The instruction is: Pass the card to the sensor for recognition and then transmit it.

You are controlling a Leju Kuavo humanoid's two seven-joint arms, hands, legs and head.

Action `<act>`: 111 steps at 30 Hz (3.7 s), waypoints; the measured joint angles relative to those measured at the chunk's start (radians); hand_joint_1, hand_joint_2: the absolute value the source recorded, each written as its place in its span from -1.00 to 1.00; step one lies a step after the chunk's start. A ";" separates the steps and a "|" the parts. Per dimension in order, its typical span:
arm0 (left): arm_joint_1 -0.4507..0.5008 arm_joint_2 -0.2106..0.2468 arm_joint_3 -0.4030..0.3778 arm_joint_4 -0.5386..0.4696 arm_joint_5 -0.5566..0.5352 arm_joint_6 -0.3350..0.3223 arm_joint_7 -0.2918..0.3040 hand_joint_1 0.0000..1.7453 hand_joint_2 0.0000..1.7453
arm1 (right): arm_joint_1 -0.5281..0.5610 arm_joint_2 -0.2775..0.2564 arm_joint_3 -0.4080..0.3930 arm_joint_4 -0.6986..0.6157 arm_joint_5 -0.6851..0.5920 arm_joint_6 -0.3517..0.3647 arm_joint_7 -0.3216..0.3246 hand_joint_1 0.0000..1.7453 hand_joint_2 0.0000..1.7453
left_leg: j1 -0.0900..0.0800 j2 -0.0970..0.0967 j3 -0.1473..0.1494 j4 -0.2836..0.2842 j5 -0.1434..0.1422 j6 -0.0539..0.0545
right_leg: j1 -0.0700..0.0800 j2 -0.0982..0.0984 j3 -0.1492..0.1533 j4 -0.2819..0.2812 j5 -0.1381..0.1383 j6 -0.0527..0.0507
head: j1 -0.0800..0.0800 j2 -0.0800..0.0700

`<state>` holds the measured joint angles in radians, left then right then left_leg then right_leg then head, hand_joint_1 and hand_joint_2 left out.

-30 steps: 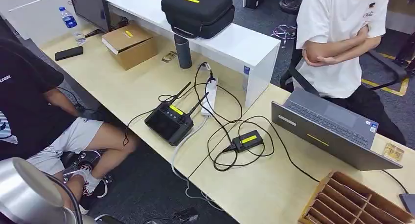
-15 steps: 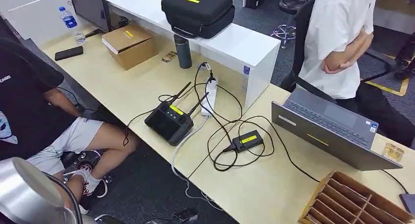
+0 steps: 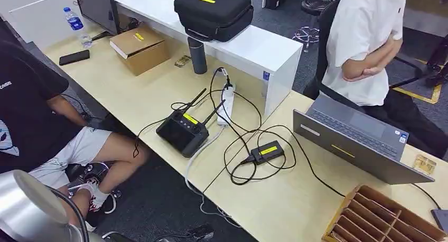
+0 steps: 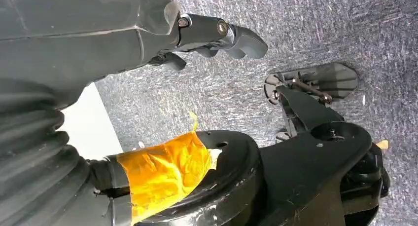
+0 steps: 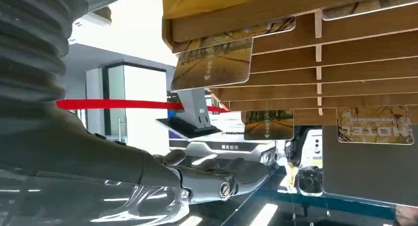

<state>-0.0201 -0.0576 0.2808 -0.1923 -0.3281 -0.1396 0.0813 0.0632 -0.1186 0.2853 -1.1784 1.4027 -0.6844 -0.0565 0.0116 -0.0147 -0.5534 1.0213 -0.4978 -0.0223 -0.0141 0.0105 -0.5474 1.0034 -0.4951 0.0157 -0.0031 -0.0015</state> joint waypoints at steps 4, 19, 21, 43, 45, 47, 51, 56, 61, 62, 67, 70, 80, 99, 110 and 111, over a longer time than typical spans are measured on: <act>0.000 0.000 0.000 0.000 -0.005 -0.001 0.000 -1.00 1.00 | -0.007 0.000 0.003 0.002 -0.003 0.000 0.002 -1.00 1.00 | 0.000 0.000 0.000 0.000 0.000 0.000 | 0.000 0.000 0.000 0.000 0.000 0.000 | 0.000 0.000; 0.000 0.000 0.000 0.000 -0.009 -0.004 0.000 -1.00 1.00 | -0.035 -0.001 0.026 0.019 -0.021 0.000 0.006 1.00 1.00 | 0.000 0.000 0.000 0.000 0.000 0.000 | 0.000 0.000 0.000 0.000 0.000 0.000 | 0.000 0.000; 0.000 0.000 0.000 0.000 -0.008 -0.004 0.000 -1.00 1.00 | -0.036 -0.002 0.027 0.022 -0.025 0.000 0.006 1.00 1.00 | 0.000 0.000 0.000 0.000 0.000 0.000 | 0.000 0.000 0.000 0.000 0.000 0.000 | 0.000 0.000; 0.000 0.000 0.000 0.000 -0.010 -0.003 -0.009 -1.00 1.00 | -0.042 -0.011 0.049 0.040 -0.077 0.000 0.002 1.00 1.00 | 0.000 0.000 0.000 0.000 0.000 0.000 | 0.000 0.000 0.000 0.000 0.000 0.000 | 0.000 0.000; 0.000 0.000 0.000 0.000 -0.022 0.030 -0.037 -1.00 1.00 | -0.042 -0.011 0.049 0.040 -0.078 0.000 0.002 1.00 1.00 | 0.000 0.000 0.000 0.000 0.000 0.000 | 0.000 0.000 0.000 0.000 0.000 0.000 | 0.000 0.000; 0.000 0.002 0.000 0.000 -0.026 0.057 -0.050 -1.00 1.00 | -0.040 -0.011 0.049 0.040 -0.077 0.000 0.002 1.00 1.00 | 0.000 0.000 0.000 0.000 0.000 0.000 | 0.000 0.000 0.000 0.000 0.000 0.000 | 0.000 0.000; 0.000 0.010 0.000 0.000 -0.029 0.065 -0.035 -1.00 1.00 | -0.039 -0.012 0.048 0.040 -0.076 0.000 -0.007 1.00 1.00 | 0.000 0.000 0.000 0.000 0.000 0.000 | 0.000 0.000 0.000 0.000 0.000 0.000 | 0.000 0.000; 0.000 0.013 0.000 0.000 -0.033 0.049 -0.011 -1.00 1.00 | -0.040 -0.011 0.045 0.038 -0.076 0.000 -0.033 1.00 1.00 | 0.000 0.000 0.000 0.000 0.000 0.000 | 0.000 0.000 0.000 0.000 0.000 0.000 | 0.000 0.000; 0.000 0.013 0.000 0.000 -0.046 0.048 -0.007 -1.00 1.00 | -0.042 -0.011 0.038 0.001 -0.092 -0.001 -0.058 1.00 1.00 | 0.000 0.000 0.000 0.000 0.000 0.000 | 0.000 0.000 0.000 0.000 0.000 0.000 | 0.000 0.000; 0.000 0.013 0.000 0.000 -0.049 0.045 -0.005 -1.00 1.00 | -0.044 -0.011 0.037 -0.006 -0.094 0.000 -0.061 1.00 1.00 | 0.000 0.000 0.000 0.000 0.000 0.000 | 0.000 0.000 0.000 0.000 0.000 0.000 | 0.000 0.000; 0.000 0.013 0.000 0.000 -0.064 0.037 0.001 -1.00 1.00 | -0.074 -0.011 0.019 -0.042 -0.115 -0.001 -0.089 1.00 1.00 | 0.000 0.000 0.000 0.000 0.000 0.000 | 0.000 0.000 0.000 0.000 0.000 0.000 | 0.000 0.000; -0.001 0.014 0.000 0.000 -0.072 0.034 0.002 -1.00 1.00 | -0.103 -0.016 0.017 -0.060 -0.130 -0.001 -0.083 1.00 1.00 | 0.000 0.000 0.000 0.000 0.000 0.000 | 0.000 0.000 0.000 0.000 0.000 0.000 | 0.000 0.000; -0.001 0.016 0.000 0.000 -0.100 0.022 0.002 -1.00 1.00 | -0.243 -0.086 0.042 -0.150 -0.216 0.011 -0.035 1.00 1.00 | 0.000 0.000 0.000 0.001 0.001 0.000 | 0.000 0.000 0.000 0.000 0.001 0.000 | 0.000 0.000; -0.002 0.017 0.000 0.000 -0.121 0.013 0.001 -1.00 1.00 | -0.469 -0.160 0.092 -0.258 -0.290 0.097 -0.021 1.00 1.00 | 0.000 0.000 0.000 0.001 0.001 0.001 | 0.000 0.000 0.000 0.000 0.001 0.000 | 0.000 0.000; -0.012 0.022 0.000 0.000 -0.188 -0.010 -0.013 -1.00 1.00 | -0.769 -0.127 0.180 -0.075 -0.267 0.196 0.029 1.00 1.00 | 0.000 0.001 -0.001 0.001 0.005 0.000 | 0.000 0.001 -0.001 0.002 0.004 -0.001 | 0.000 0.000; -0.013 0.023 0.000 0.000 -0.196 -0.011 -0.016 -1.00 1.00 | -0.806 -0.113 0.195 -0.037 -0.259 0.203 0.039 1.00 1.00 | 0.000 0.000 -0.001 0.001 0.005 0.000 | 0.000 0.001 -0.001 0.003 0.004 -0.001 | 0.000 0.000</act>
<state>-0.0335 -0.0351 0.2808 -0.1923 -0.5246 -0.1507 0.0652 -0.7433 -0.2319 0.4807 -1.2156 1.1437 -0.4814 -0.0171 0.0114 -0.0142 -0.5545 1.0225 -0.4930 -0.0224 -0.0144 0.0115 -0.5482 1.0062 -0.4912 0.0147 -0.0031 -0.0015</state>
